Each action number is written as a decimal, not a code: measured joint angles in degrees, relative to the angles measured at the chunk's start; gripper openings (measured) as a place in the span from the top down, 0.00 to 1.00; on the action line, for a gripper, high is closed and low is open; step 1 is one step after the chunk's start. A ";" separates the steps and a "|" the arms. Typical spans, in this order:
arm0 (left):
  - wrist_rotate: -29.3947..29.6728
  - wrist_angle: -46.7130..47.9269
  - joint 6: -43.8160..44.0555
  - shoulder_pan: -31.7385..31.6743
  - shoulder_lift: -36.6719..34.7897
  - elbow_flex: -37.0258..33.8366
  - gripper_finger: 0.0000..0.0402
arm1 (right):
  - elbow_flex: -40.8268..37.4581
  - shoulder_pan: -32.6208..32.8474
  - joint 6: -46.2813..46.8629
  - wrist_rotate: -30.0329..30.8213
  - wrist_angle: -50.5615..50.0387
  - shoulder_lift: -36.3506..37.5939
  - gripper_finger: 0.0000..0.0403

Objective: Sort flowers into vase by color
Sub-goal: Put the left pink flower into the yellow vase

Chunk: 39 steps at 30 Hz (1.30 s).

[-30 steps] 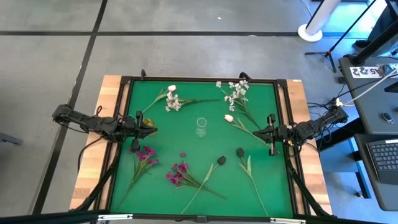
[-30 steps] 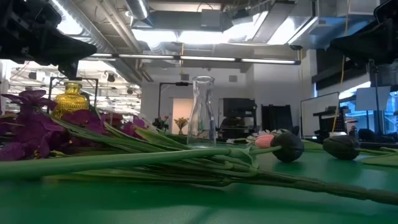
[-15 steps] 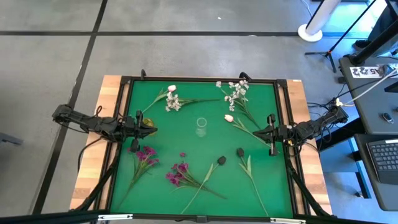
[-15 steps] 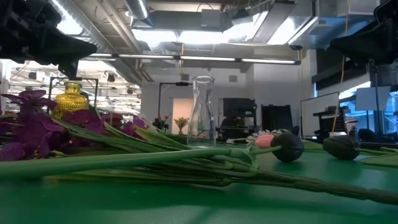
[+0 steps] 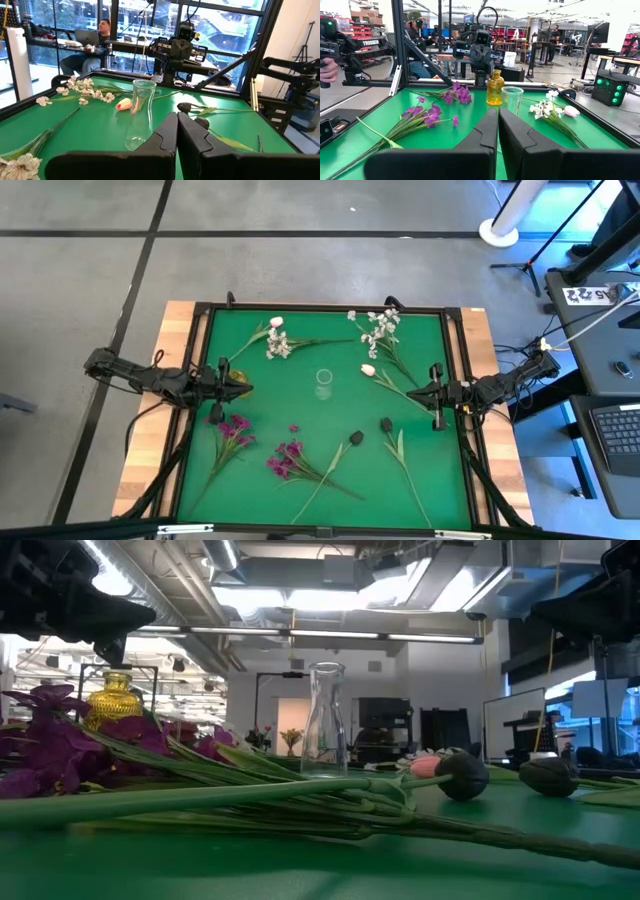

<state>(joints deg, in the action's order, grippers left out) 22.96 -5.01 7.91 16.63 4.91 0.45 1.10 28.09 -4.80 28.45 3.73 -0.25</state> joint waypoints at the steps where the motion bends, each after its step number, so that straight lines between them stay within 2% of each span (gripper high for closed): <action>1: 0.20 -0.55 -1.06 -0.01 0.02 0.00 1.00 | -0.01 -0.01 0.00 0.00 0.00 0.02 0.96; 7: 5.38 -1.10 -2.41 0.00 0.00 4.93 1.00 | -0.02 0.01 0.00 0.00 0.00 0.02 0.96; 15: 18.41 13.13 -5.16 -0.01 2.65 18.32 1.00 | 0.00 0.01 0.00 -0.02 -0.02 0.00 0.96; 18: 22.18 15.47 -6.48 -0.03 6.08 23.19 1.00 | -0.01 0.00 0.00 -0.02 -0.02 0.01 0.96; 21: 23.15 17.42 -7.64 -1.01 10.86 27.59 1.00 | 0.00 -0.01 0.00 -0.02 0.00 0.00 0.96; 27: 25.24 20.06 -7.59 -6.47 23.04 35.13 1.00 | -0.01 0.00 0.00 -0.02 -0.02 0.01 0.96; 31: 24.49 25.16 -4.61 -12.54 31.81 40.53 1.00 | 0.00 0.01 0.00 -0.02 -0.02 0.02 0.96; 34: 17.28 31.52 -0.73 -18.83 37.66 45.06 1.00 | 0.00 0.01 0.00 -0.01 -0.02 0.01 0.96; 39: 3.80 34.83 0.29 -31.24 45.55 50.52 1.00 | 0.00 0.01 0.00 -0.02 -0.02 0.02 0.96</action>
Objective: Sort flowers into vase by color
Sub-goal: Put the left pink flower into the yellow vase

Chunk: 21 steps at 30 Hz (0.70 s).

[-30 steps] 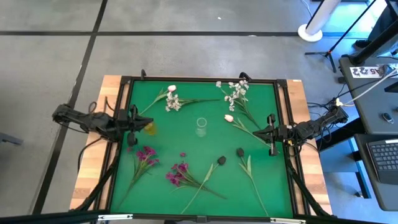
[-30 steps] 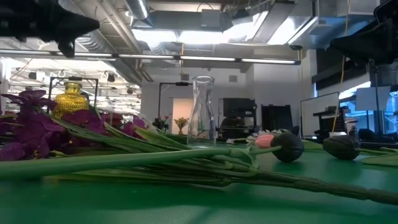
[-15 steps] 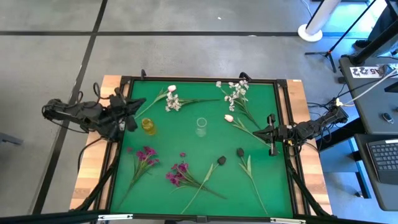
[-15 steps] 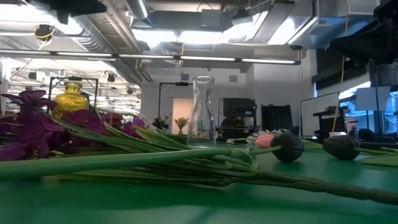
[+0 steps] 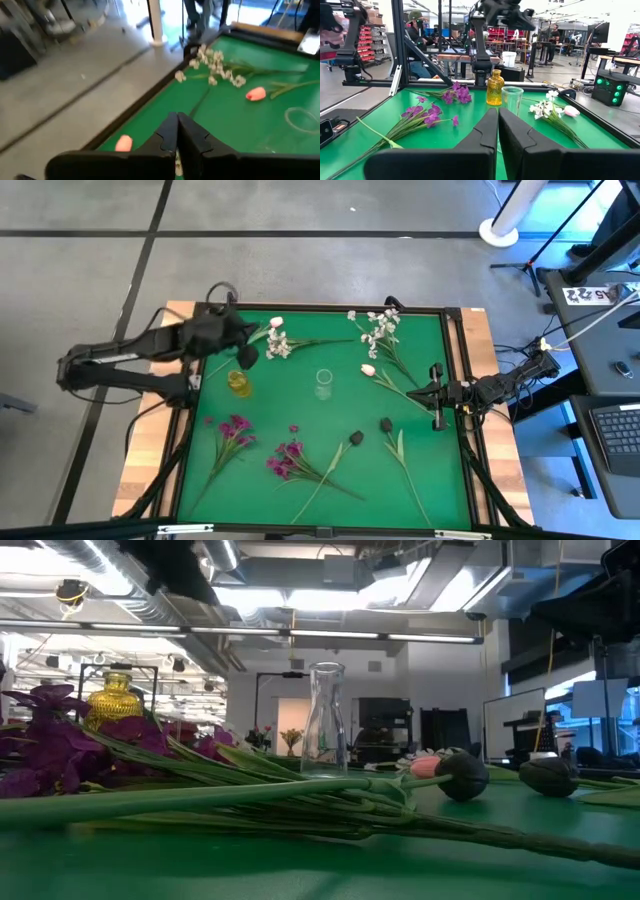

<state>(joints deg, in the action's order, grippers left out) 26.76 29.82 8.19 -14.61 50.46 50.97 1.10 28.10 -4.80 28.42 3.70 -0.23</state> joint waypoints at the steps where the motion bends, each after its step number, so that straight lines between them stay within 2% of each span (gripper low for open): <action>1: -1.95 0.88 -0.76 -2.44 1.38 0.89 1.00 | 0.00 -0.02 0.00 0.00 0.00 0.00 0.96; 7: -8.08 9.41 -3.92 -16.61 7.83 7.61 1.00 | 0.00 0.00 0.00 0.02 0.01 -0.02 0.96; 13: -13.72 12.43 -7.56 -24.14 12.09 10.57 0.99 | -0.01 -0.01 0.00 0.02 0.00 -0.02 0.96; 16: -15.73 14.69 -8.61 -26.30 14.92 11.55 0.93 | -0.01 -0.01 0.00 0.00 0.00 0.00 0.96; 21: -19.75 17.60 -10.33 -29.09 21.17 11.58 0.75 | 0.00 0.00 0.00 0.00 0.00 0.00 0.96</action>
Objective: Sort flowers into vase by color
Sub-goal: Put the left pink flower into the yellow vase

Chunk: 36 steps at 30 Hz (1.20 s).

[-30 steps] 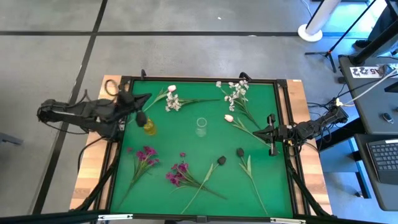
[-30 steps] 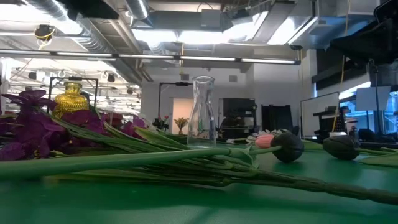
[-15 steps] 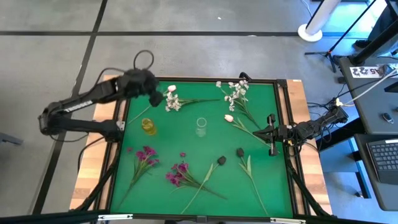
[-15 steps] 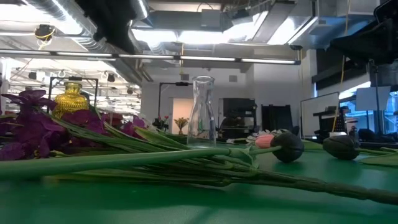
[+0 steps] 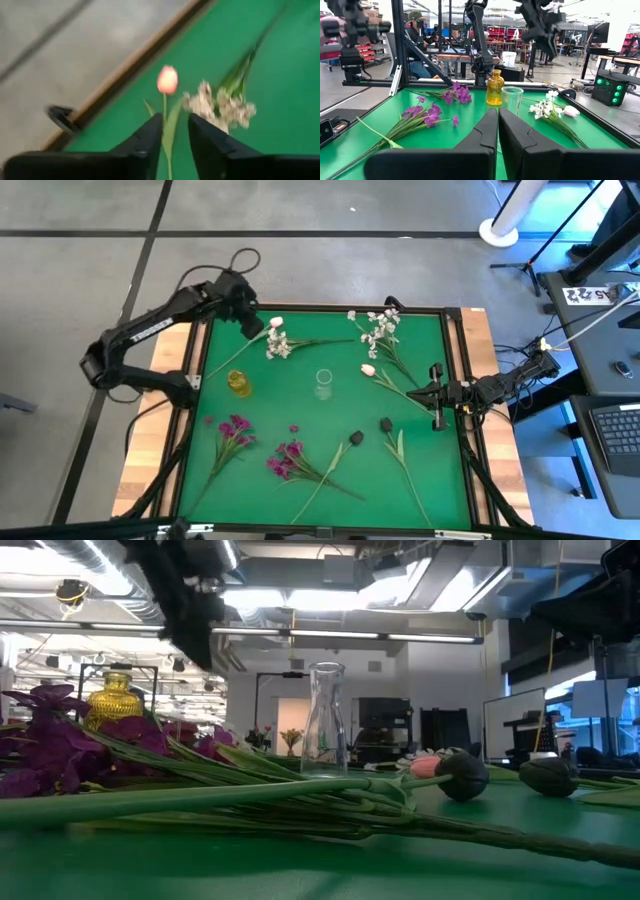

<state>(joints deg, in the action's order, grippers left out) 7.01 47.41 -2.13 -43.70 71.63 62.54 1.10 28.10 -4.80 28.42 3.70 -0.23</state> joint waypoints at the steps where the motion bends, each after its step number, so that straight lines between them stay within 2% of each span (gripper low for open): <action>1: -1.16 1.09 -0.07 -0.61 1.56 0.00 0.72 | 0.00 -0.02 0.00 0.01 0.00 -0.02 0.96; 6: -3.08 6.21 -2.52 -3.22 9.12 0.00 0.60 | 0.00 -0.01 0.00 0.00 0.00 0.00 0.96; 10: -3.17 7.25 -2.99 -4.53 13.43 -0.02 0.55 | 0.00 0.00 0.00 0.00 0.00 -0.02 0.96; 16: -6.95 5.57 -2.94 -5.22 17.69 -0.02 0.55 | 0.00 -0.02 0.00 0.00 0.00 -0.01 0.96; 20: -7.18 3.92 -2.99 -5.21 19.69 -0.58 0.55 | -0.02 -0.02 0.00 0.00 0.00 0.00 0.96; 36: -7.61 -9.15 -4.48 -10.31 19.93 -12.90 0.55 | -0.01 -0.01 0.00 0.01 0.00 -0.01 0.96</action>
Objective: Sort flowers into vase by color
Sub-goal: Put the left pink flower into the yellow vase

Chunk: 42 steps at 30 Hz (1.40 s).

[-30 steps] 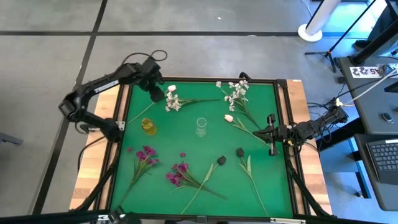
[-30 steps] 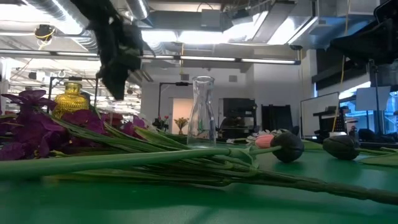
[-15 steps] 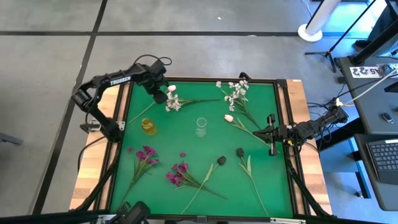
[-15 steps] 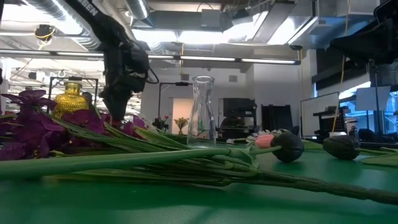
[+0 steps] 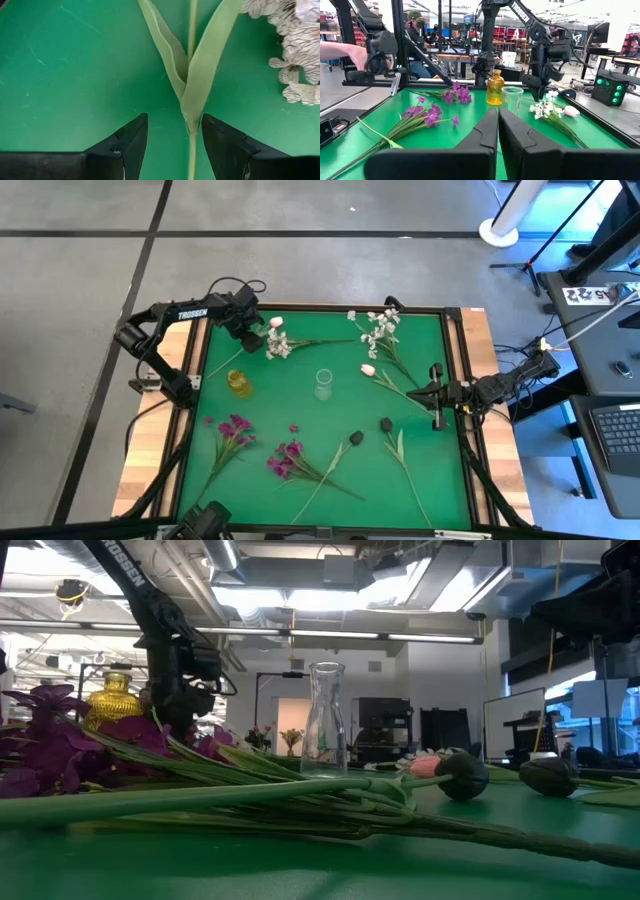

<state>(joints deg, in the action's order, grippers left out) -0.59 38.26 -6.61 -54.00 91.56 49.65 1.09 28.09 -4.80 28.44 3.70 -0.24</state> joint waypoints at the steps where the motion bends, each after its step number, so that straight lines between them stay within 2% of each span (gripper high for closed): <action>1: -0.01 -0.50 0.01 -0.05 -0.02 -0.32 0.55 | 0.01 0.00 0.00 0.01 -0.01 -0.01 0.96; 8: 0.43 -2.03 0.58 -0.04 -0.02 -1.07 0.55 | 0.01 0.00 0.00 -0.01 0.00 0.01 0.96; 13: 5.46 -1.90 1.94 0.01 -0.02 -1.07 0.56 | 0.01 0.00 0.00 -0.01 0.00 0.00 0.96; 22: 5.90 -1.30 5.10 0.03 -0.04 -1.07 0.71 | 0.01 0.00 0.00 -0.01 0.00 0.00 0.96; 32: 5.40 -0.92 6.44 0.03 -0.06 -1.06 0.97 | 0.00 0.00 0.00 0.00 0.00 0.01 0.96; 42: 5.02 3.50 4.96 0.03 -2.38 5.16 0.99 | 0.01 0.00 0.00 0.01 0.00 0.00 0.96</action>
<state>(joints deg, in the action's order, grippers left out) 4.43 41.76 -1.65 -53.98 89.18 54.81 1.10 28.08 -4.80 28.45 3.70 -0.24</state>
